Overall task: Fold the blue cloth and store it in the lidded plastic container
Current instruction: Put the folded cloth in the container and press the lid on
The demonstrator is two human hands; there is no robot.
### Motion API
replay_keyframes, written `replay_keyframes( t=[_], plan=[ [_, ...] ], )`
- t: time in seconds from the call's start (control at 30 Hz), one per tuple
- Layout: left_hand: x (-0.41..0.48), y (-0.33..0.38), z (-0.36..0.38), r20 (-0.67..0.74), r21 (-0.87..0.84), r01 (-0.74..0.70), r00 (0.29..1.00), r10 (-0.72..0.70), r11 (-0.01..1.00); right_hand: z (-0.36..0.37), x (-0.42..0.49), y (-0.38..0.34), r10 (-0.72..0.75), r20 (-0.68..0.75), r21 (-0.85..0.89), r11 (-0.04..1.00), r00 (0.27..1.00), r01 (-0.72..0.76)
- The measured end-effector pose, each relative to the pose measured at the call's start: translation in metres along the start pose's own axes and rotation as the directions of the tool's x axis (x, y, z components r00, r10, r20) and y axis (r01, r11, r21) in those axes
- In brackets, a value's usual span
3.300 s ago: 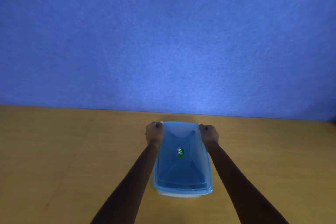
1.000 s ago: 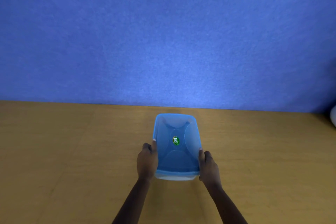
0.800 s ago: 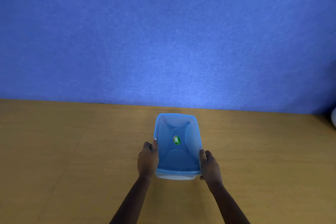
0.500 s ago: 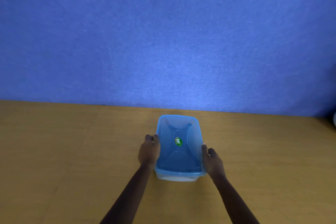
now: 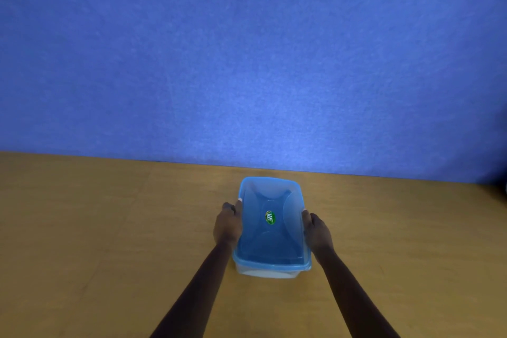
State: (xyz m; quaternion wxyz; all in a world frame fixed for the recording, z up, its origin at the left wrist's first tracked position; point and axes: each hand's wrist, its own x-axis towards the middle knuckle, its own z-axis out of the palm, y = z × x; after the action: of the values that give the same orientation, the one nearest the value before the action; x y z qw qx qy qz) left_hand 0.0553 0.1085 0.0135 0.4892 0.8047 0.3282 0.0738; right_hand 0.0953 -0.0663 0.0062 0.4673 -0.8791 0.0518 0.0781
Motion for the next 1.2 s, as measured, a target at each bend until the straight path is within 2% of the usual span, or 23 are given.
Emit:
replay_keyframes(
  t=[0.23,0.3,0.37,0.47,0.57,0.67,0.83,0.93,1.07,1.2],
  plan=[
    [0.003,-0.003,0.0,0.026,-0.034,0.029,0.999,-0.028,0.999,-0.001,0.0,0.001,0.03,-0.012,0.035,0.999,0.999,-0.03],
    [0.002,-0.005,-0.002,0.026,-0.058,0.054,0.998,-0.052,0.997,-0.002,-0.002,0.004,0.076,-0.007,0.121,0.99,0.997,-0.074],
    [0.002,-0.013,-0.003,0.066,-0.197,0.081,0.995,-0.069,0.977,-0.002,-0.009,0.011,0.098,0.037,0.284,0.953,0.994,-0.105],
    [-0.007,-0.027,-0.007,0.254,-0.569,0.093,0.965,0.067,0.817,-0.001,-0.024,0.026,0.004,0.163,0.547,0.832,0.987,-0.094],
    [-0.019,-0.039,-0.009,0.381,-0.691,0.136,0.903,0.198,0.71,0.001,-0.035,0.036,-0.134,0.291,0.686,0.72,0.947,-0.109],
    [-0.032,-0.041,-0.008,0.437,-0.727,0.184,0.867,0.24,0.661,0.007,-0.041,0.034,-0.18,0.319,0.732,0.671,0.931,-0.121],
    [-0.029,-0.045,-0.02,0.427,-0.766,0.185,0.862,0.273,0.615,0.018,-0.041,0.027,-0.223,0.34,0.758,0.641,0.913,-0.126],
    [-0.016,-0.053,-0.035,0.376,-0.786,0.154,0.888,0.265,0.598,0.032,-0.042,0.007,-0.282,0.365,0.768,0.63,0.887,-0.116],
    [0.007,-0.058,-0.072,0.305,-0.815,0.099,0.911,0.277,0.571,0.066,-0.037,-0.026,-0.307,0.382,0.769,0.628,0.872,-0.116],
    [0.038,-0.06,-0.111,0.304,-0.842,0.119,0.91,0.281,0.526,0.104,-0.026,-0.058,-0.31,0.397,0.782,0.607,0.864,-0.142]
  ],
)
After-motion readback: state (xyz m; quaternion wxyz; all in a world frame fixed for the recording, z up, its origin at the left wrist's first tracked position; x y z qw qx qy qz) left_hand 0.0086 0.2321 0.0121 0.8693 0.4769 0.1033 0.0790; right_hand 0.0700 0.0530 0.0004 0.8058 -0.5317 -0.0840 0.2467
